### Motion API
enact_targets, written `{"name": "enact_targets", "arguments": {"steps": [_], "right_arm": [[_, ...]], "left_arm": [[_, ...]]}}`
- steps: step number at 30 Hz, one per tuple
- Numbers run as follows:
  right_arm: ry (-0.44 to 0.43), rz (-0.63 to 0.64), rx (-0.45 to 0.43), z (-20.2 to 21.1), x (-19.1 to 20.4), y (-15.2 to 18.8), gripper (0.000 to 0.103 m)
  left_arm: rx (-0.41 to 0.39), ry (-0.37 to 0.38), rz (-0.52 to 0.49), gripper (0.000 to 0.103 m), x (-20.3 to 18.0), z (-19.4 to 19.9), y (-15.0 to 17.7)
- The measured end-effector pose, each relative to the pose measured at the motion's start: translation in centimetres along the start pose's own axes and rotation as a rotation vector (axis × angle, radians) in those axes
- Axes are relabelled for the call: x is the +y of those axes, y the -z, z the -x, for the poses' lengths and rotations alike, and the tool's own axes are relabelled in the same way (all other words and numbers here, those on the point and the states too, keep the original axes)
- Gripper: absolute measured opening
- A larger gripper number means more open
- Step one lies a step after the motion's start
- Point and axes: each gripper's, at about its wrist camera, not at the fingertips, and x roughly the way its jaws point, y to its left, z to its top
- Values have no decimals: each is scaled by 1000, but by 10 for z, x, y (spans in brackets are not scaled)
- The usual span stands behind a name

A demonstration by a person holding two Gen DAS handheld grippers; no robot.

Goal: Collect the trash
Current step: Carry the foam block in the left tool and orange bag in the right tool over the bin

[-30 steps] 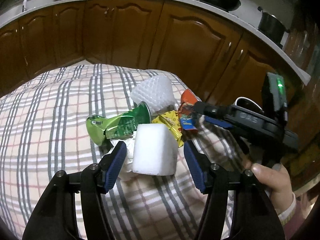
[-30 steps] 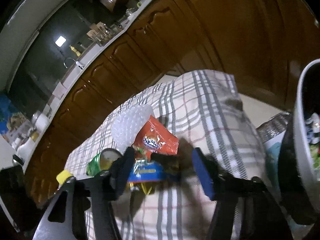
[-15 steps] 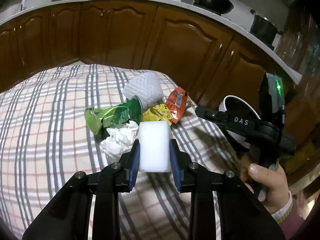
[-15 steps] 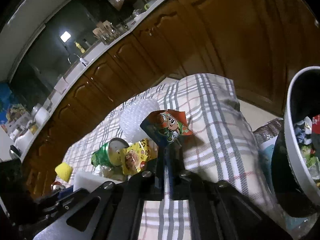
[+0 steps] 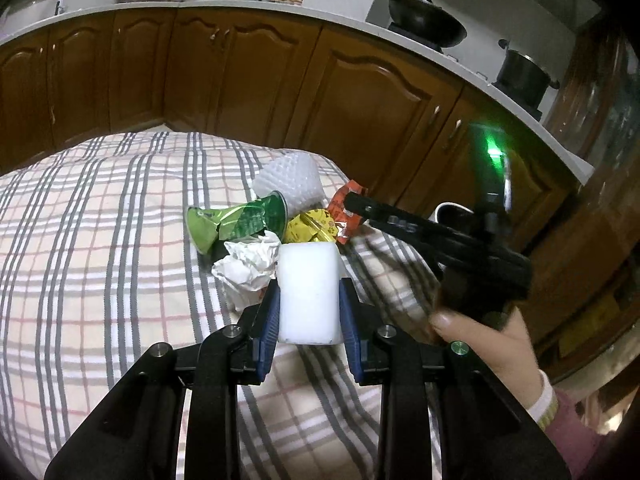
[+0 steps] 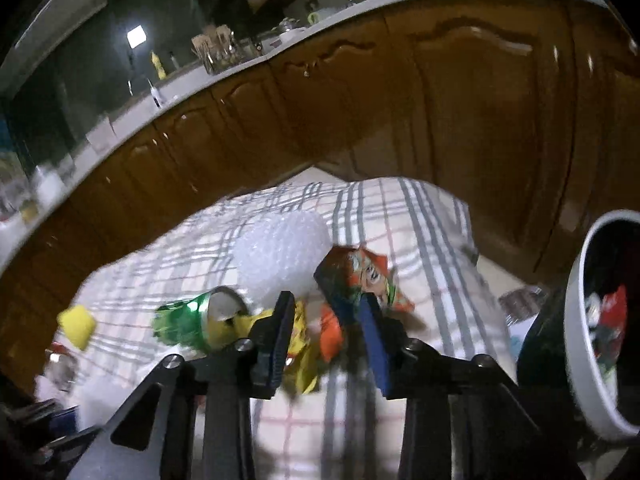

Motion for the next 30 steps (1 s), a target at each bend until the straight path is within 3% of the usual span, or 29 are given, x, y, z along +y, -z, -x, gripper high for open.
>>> {"name": "enact_targets", "arguments": {"steps": [2,5,15,30], "right_arm": [[33,19,17,-9,-1,-1,0],[8,-7,11,-2,-8,2,0],[-105,-79,-75,85,-31,23,0],[-15,-181,-152,174,-97,61,0]], "left_arm": [[-2,2,2,26,0,1,1],[-5,3,1,26,-1,1,2],[-21,23,-35,25,-26,4,1],[-19,83,-167,25,-102,-11,-2]]}}
